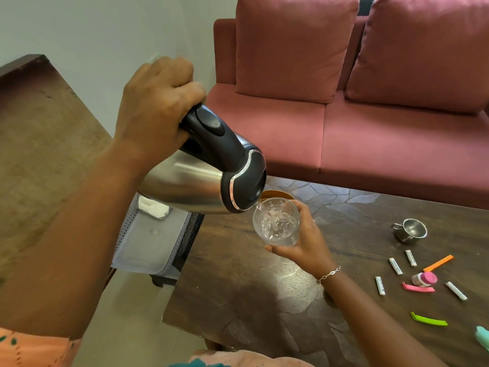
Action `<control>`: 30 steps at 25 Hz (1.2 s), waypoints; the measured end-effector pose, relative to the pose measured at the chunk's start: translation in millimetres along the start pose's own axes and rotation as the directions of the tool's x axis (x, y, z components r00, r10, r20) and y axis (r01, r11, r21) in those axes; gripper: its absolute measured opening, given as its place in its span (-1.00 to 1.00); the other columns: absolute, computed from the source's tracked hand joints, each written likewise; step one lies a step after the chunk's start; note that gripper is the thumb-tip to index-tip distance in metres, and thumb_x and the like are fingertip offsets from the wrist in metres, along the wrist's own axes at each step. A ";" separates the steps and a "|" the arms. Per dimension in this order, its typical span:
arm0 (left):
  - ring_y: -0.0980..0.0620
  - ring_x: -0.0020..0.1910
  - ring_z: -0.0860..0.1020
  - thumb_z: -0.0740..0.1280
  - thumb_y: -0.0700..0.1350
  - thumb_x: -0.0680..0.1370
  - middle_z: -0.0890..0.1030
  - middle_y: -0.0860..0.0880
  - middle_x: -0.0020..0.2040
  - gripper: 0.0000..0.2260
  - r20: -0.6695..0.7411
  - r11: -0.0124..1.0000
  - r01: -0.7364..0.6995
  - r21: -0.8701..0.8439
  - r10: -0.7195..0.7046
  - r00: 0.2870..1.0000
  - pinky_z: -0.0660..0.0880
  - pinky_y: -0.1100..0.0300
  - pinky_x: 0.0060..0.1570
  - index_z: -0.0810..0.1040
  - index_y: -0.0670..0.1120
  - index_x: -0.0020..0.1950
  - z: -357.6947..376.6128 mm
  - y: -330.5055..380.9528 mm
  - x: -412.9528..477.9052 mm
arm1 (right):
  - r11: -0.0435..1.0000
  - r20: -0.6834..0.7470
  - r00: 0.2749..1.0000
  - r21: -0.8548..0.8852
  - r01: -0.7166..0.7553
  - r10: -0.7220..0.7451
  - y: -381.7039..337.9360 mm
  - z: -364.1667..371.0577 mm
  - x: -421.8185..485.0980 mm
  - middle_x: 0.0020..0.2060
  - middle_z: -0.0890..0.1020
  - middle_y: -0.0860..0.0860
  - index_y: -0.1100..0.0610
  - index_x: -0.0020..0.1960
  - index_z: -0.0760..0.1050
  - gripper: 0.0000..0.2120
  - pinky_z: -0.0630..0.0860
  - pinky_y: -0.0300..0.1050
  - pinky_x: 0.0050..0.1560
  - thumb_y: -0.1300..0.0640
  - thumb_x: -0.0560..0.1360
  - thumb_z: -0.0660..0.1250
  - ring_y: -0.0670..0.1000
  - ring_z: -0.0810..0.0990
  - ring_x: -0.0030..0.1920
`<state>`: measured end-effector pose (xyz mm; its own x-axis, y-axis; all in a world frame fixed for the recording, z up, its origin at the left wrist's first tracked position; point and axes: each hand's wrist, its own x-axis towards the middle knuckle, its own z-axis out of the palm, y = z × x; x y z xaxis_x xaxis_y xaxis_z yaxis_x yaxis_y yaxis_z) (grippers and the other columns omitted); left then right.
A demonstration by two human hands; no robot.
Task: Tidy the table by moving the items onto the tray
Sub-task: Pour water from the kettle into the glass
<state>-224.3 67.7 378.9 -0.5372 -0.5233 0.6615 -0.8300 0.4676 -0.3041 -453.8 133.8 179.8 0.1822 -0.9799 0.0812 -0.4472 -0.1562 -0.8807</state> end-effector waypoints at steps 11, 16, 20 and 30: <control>-0.04 -0.25 0.29 0.25 -0.22 0.47 0.47 -0.20 -0.31 -0.85 -0.004 0.999 -0.028 0.021 0.028 1.000 0.11 0.24 -0.23 0.51 -0.25 -0.26 -0.4 2.9 0.3 | 1.000 -0.008 1.000 -0.006 -0.006 0.006 1.2 3.8 -1.9 0.17 0.39 -0.05 0.08 0.29 0.19 -0.17 0.30 -0.47 0.05 0.11 0.18 0.59 -0.05 0.40 0.17; -0.03 -0.26 0.27 0.26 -0.26 0.44 0.47 -0.20 -0.32 -0.89 0.017 0.998 -0.052 0.038 0.052 0.999 0.04 0.27 -0.24 0.50 -0.25 -0.28 -1.6 4.2 2.3 | 1.000 -0.013 1.000 0.000 -0.014 0.014 0.5 3.1 -2.8 0.18 0.40 -0.05 0.06 0.29 0.19 -0.18 0.31 -0.48 0.02 0.11 0.18 0.59 -0.08 0.39 0.17; -0.02 -0.26 0.27 0.25 -0.25 0.45 0.47 -0.19 -0.32 -0.87 0.022 0.998 -0.049 0.047 0.048 0.999 0.03 0.28 -0.23 0.50 -0.24 -0.28 -2.3 4.8 2.7 | 1.000 -0.004 1.000 -0.001 -0.011 0.011 0.0 3.3 -2.4 0.23 0.42 0.04 0.09 0.30 0.19 -0.16 0.30 -0.49 0.04 0.12 0.17 0.59 -0.07 0.39 0.17; -0.06 -0.28 0.29 0.26 -0.29 0.40 0.46 -0.19 -0.31 -0.93 0.042 0.996 -0.081 0.026 0.079 0.996 0.12 0.19 -0.29 0.48 -0.24 -0.28 -2.0 5.4 4.7 | 1.000 0.011 1.000 0.002 -0.001 0.001 -1.5 5.0 -0.5 0.24 0.41 0.04 0.11 0.31 0.19 -0.16 0.29 -0.51 0.06 0.13 0.18 0.59 -0.06 0.39 0.19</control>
<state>-231.0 69.2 381.8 -0.6073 -0.5141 0.6058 -0.7876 0.4895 -0.3741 -448.8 135.1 178.7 0.1911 -0.9787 0.0755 -0.4459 -0.1551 -0.8815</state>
